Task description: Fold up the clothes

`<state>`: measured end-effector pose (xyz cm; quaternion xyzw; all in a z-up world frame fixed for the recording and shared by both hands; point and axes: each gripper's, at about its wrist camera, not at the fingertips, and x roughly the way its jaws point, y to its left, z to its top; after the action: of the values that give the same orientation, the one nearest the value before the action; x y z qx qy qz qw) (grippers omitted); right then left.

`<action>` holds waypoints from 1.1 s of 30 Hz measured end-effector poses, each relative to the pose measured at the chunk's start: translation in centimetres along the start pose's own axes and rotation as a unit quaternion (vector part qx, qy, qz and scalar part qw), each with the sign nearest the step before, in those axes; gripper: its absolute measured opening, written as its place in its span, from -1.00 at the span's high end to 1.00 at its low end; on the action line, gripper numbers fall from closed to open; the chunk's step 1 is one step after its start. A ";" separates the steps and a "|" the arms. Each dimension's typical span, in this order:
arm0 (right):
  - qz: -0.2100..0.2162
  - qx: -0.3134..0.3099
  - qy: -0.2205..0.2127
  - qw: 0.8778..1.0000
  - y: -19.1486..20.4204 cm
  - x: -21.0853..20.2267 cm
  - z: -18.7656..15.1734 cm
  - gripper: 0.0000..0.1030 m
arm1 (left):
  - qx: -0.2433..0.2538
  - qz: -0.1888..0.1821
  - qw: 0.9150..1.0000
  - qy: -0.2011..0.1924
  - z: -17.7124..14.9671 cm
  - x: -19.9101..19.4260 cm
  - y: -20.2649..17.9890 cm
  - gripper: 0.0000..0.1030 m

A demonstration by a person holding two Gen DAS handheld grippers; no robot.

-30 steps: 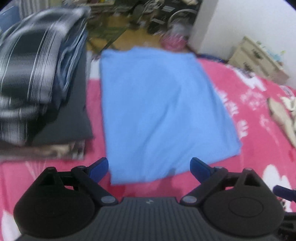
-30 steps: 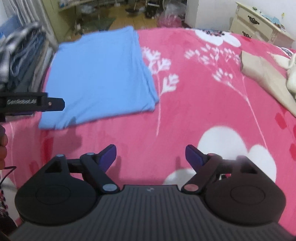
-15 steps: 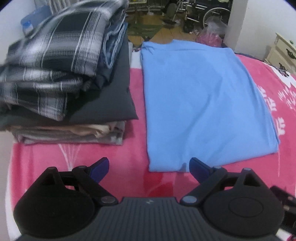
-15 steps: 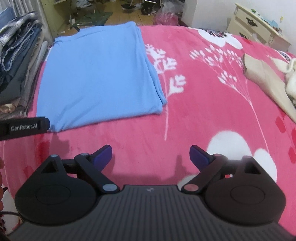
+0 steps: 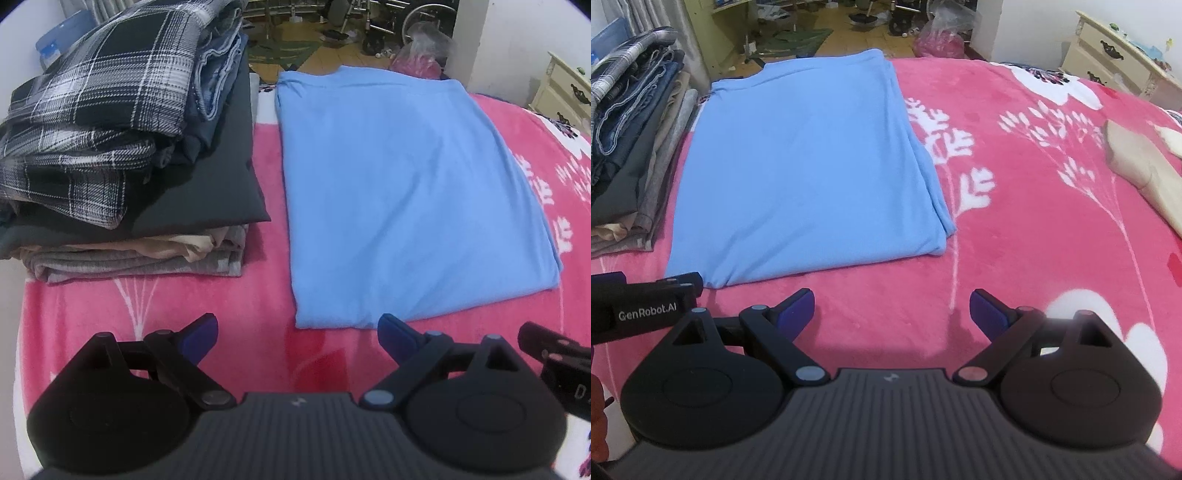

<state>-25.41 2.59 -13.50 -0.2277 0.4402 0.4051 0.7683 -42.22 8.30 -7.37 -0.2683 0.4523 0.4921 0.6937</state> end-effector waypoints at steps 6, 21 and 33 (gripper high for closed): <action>0.004 -0.003 0.000 1.000 -0.1 0.3 0.1 -0.77 | -0.006 0.007 1.000 0.005 -0.3 -0.1 -0.1 -0.83; 0.025 -0.038 -0.019 0.999 0.7 0.4 0.4 -0.77 | -0.005 0.009 1.000 0.011 -1.0 -0.3 -0.5 -0.82; 0.043 0.016 -0.104 0.994 -4.0 -0.6 -0.8 -0.72 | 0.039 -0.031 0.998 -0.026 -1.2 1.2 -0.1 -0.82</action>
<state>-22.68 -0.56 -13.42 -0.1531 0.3737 0.4521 0.7953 -42.47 7.83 -8.96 -0.2420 0.4446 0.4587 0.7303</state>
